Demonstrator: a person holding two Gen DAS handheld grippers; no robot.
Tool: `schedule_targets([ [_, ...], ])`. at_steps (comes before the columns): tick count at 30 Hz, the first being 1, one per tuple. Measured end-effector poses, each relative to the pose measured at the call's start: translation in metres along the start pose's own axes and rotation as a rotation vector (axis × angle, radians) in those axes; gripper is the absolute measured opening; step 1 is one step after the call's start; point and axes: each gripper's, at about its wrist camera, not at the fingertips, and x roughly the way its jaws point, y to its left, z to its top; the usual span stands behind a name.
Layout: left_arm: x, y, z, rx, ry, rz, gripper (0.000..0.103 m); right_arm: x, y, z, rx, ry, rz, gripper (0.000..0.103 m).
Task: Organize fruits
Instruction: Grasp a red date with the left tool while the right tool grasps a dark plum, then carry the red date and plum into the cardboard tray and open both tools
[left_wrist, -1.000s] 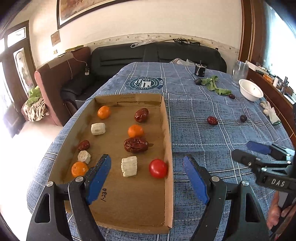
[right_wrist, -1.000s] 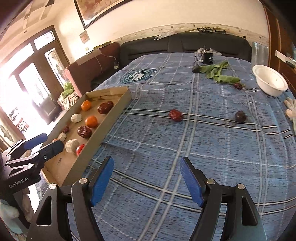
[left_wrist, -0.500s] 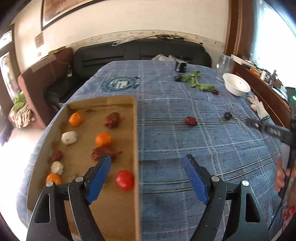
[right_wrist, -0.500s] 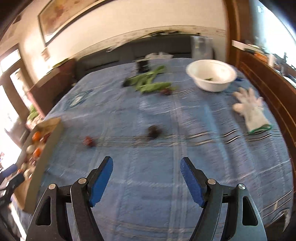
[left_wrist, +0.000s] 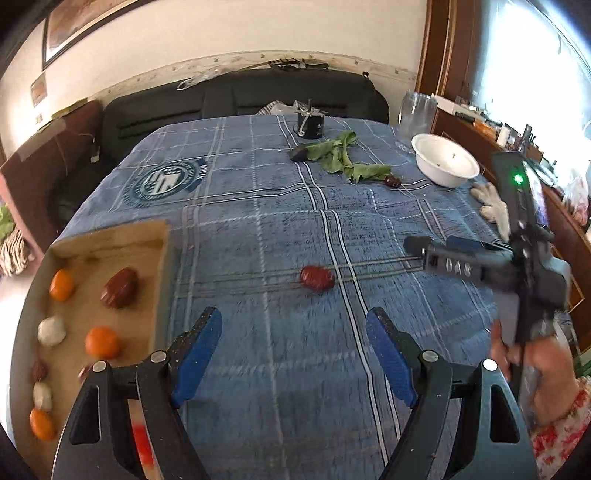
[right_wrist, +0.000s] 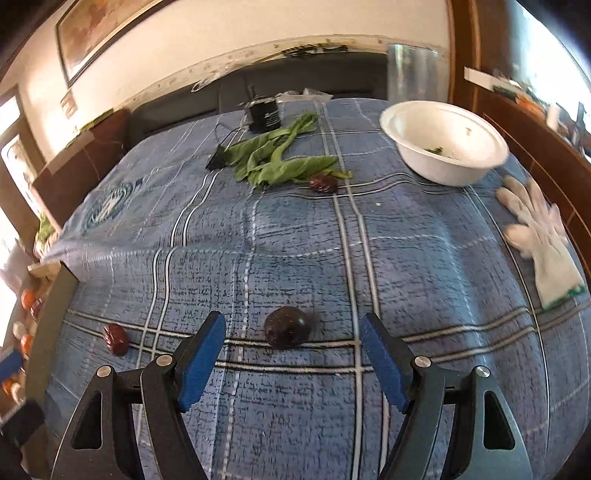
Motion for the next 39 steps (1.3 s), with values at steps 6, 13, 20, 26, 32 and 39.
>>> schedule_targets([
  [6,0.051,-0.007,0.016,-0.021,0.039,-0.007,0.063,0.002,0.000,0.001,-0.029,-0.003,0.026,0.067],
  [13,0.072,-0.008,0.018,-0.030,0.044,-0.056,0.043,0.000,0.001,-0.001,-0.051,-0.009,0.019,0.042],
  [20,0.071,-0.001,0.011,-0.070,0.038,-0.107,0.030,-0.004,-0.005,-0.003,-0.025,-0.019,0.043,0.033],
  [26,0.071,0.009,0.011,-0.131,0.030,-0.138,0.030,-0.010,-0.006,-0.003,-0.017,-0.044,0.059,0.029],
  [32,0.072,0.012,0.011,-0.147,0.036,-0.152,0.030,-0.012,-0.009,-0.004,-0.009,-0.050,0.087,0.029],
  [39,0.073,0.009,0.012,-0.134,0.041,-0.143,0.030,-0.005,-0.007,-0.003,-0.020,-0.027,0.090,0.037],
])
